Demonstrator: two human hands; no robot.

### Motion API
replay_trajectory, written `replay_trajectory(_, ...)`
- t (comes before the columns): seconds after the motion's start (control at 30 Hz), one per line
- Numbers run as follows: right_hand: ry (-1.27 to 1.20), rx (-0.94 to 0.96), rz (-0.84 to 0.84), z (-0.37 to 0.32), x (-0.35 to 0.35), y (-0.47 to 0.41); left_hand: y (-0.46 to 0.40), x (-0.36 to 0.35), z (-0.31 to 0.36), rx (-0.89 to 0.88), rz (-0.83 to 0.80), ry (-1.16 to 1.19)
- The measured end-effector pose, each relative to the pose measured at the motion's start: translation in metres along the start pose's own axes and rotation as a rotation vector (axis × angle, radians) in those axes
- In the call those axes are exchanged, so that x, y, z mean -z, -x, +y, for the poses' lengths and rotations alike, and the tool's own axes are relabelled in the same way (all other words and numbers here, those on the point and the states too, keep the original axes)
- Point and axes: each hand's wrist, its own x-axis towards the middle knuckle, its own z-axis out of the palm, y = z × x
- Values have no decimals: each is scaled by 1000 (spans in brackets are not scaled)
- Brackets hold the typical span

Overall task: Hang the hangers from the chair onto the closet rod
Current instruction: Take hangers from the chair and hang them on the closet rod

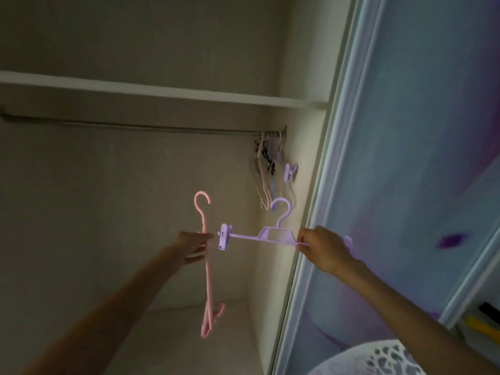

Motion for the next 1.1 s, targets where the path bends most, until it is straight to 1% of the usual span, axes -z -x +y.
replay_trajectory(0.13, 83, -47, 162, -35, 10, -49, -37, 24, 32, -7, 0, 40)
replay_trajectory(0.2, 123, -122, 198, -43, 6, -81, -62, 35, 49, -17, -13, 34)
replay_trajectory(0.27, 221, -212, 213, -52, 7, -110, -86, 42, 65, -35, -37, 43)
replay_trajectory(0.3, 219, -226, 246, -58, 12, -117, -95, 44, 71, -43, -46, 39)
replay_trajectory(0.37, 137, -216, 310, -75, 26, -136, -117, 49, 87, -63, -64, 15)
replay_trajectory(0.47, 98, -278, 353, -90, 40, -167, -144, 50, 106, -82, -87, 3)
replay_trajectory(0.53, 100, -318, 364, -93, 41, -191, -160, 47, 115, -87, -104, 14)
replay_trajectory(0.6, 104, -292, 370, -95, 41, -214, -174, 42, 120, -97, -96, 34)
replay_trajectory(0.67, 157, -260, 340, -100, 46, -237, -189, 38, 123, -94, -85, 53)
replay_trajectory(0.8, 219, -261, 314, -106, 49, -290, -218, 36, 128, -63, -71, 76)
replay_trajectory(0.87, 229, -262, 316, -105, 46, -308, -226, 35, 132, -56, -74, 70)
replay_trajectory(0.93, 258, -243, 361, -102, 35, -327, -238, 37, 135, -53, -61, 58)
replay_trajectory(1.03, 252, -202, 303, -99, 23, -348, -252, 40, 140, -52, -57, 68)
replay_trajectory(1.1, 261, -210, 278, -97, 16, -355, -258, 42, 142, -48, -56, 65)
